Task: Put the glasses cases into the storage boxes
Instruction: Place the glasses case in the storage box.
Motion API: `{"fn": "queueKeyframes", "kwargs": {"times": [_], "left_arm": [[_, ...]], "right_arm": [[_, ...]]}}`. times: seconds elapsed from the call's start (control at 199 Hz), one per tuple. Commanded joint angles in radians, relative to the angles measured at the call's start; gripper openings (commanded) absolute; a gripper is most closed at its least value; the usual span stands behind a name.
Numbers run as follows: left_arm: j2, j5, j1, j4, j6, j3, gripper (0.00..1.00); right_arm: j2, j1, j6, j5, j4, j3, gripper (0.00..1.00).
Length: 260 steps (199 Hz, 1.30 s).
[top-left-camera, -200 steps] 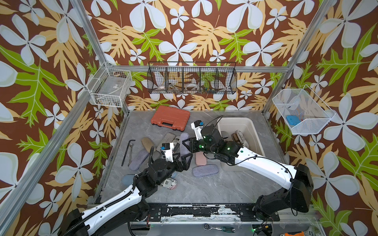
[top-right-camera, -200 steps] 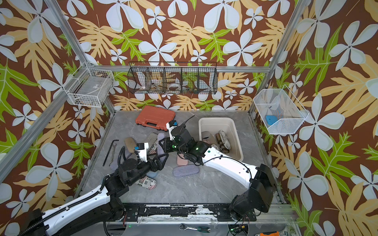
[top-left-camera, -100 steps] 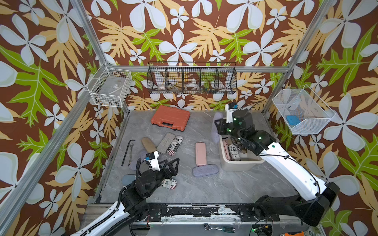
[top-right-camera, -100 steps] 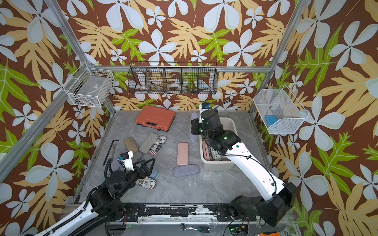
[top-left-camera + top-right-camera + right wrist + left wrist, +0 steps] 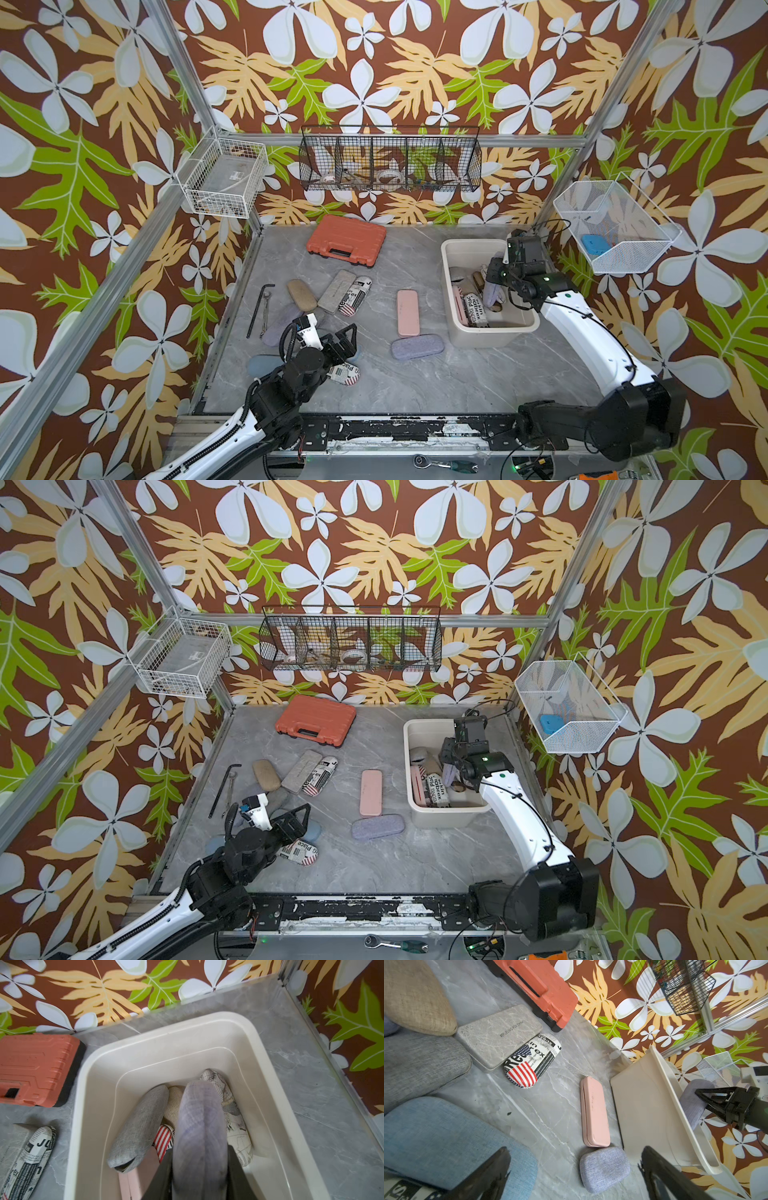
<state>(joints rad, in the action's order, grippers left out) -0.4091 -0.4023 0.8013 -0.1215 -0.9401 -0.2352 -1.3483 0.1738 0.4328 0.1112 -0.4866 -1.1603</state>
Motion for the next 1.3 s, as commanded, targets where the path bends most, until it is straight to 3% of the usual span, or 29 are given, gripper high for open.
{"fn": "queueKeyframes", "kwargs": {"times": [0.0,0.231,0.597,0.868,1.084,1.299], "left_arm": [[-0.025,0.009,-0.001,0.013,-0.024,-0.012,1.0],[-0.023,0.019,-0.001,-0.008,-0.019,-0.02,1.0],[-0.101,0.115,-0.001,0.057,0.022,-0.035,1.0],[-0.245,0.239,-0.001,0.145,0.057,-0.075,1.0],[-0.415,0.475,0.01,0.275,0.141,-0.146,1.0],[-0.598,0.377,0.033,0.163,0.246,-0.305,1.0]], "right_arm": [[-0.076,-0.004,-0.017,-0.06,0.057,-0.027,0.26],[-0.245,-0.005,-0.03,-0.152,0.073,-0.093,0.3],[-0.288,-0.007,-0.02,-0.257,0.1,-0.119,0.46],[-0.114,-0.007,0.005,-0.272,0.104,-0.008,0.51],[0.119,0.001,0.046,-0.3,0.097,0.162,0.52],[0.346,0.008,0.061,-0.287,0.058,0.28,0.64]]}}
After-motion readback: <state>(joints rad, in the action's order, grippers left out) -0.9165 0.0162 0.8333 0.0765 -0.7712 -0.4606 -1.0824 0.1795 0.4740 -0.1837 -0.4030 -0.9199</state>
